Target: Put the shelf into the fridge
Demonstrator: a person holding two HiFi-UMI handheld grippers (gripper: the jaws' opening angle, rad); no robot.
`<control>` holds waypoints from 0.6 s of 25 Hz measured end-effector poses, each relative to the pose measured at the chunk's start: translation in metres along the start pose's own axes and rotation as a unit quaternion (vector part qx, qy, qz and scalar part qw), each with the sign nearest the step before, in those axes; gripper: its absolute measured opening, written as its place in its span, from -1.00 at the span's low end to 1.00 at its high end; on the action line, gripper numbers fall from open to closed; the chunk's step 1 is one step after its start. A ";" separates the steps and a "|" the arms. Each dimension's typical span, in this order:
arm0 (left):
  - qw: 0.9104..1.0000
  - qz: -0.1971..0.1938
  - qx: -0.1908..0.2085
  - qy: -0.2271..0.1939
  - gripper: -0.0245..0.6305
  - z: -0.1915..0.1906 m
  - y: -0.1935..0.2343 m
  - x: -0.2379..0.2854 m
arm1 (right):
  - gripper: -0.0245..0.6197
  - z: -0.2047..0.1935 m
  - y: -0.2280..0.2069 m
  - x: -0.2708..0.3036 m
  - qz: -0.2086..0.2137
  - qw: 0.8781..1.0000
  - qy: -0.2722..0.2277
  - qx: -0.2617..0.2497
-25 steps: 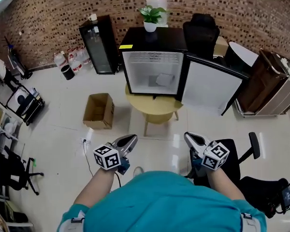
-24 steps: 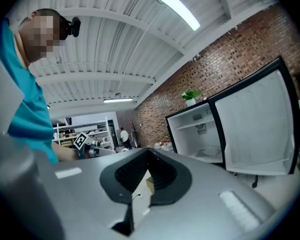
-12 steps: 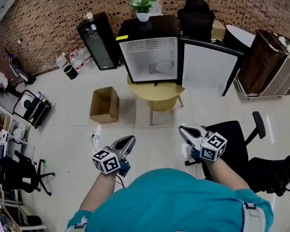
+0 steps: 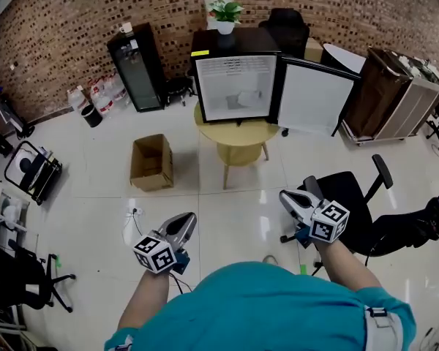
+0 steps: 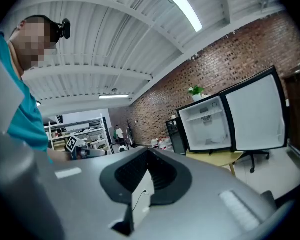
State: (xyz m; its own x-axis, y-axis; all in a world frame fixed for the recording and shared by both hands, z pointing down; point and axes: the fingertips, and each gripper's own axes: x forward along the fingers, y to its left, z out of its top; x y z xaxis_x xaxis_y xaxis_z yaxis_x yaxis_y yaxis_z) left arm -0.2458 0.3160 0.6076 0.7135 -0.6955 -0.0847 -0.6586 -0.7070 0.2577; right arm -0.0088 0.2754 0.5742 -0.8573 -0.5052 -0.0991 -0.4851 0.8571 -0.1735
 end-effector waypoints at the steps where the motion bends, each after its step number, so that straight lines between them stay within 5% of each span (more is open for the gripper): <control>1: 1.000 -0.001 0.001 -0.001 -0.93 0.002 0.002 -0.012 | -0.92 -0.004 0.012 0.002 -0.004 1.000 0.003 0.001; 8: 1.000 -0.016 0.021 -0.006 -0.93 0.006 -0.049 -0.027 | -0.92 -0.004 0.049 -0.042 -0.009 1.000 -0.002 -0.010; 15: 1.000 0.002 0.014 -0.002 -0.93 -0.048 -0.159 0.030 | -0.92 -0.018 0.037 -0.157 0.038 0.999 -0.012 -0.020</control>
State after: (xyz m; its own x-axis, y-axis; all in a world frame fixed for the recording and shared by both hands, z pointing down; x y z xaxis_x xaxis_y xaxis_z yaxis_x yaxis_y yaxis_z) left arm -0.1079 0.4135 0.6103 0.7097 -0.6989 -0.0883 -0.6678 -0.7074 0.2316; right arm 0.1044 0.3883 0.6007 -0.8876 -0.4408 -0.1341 -0.4260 0.8960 -0.1254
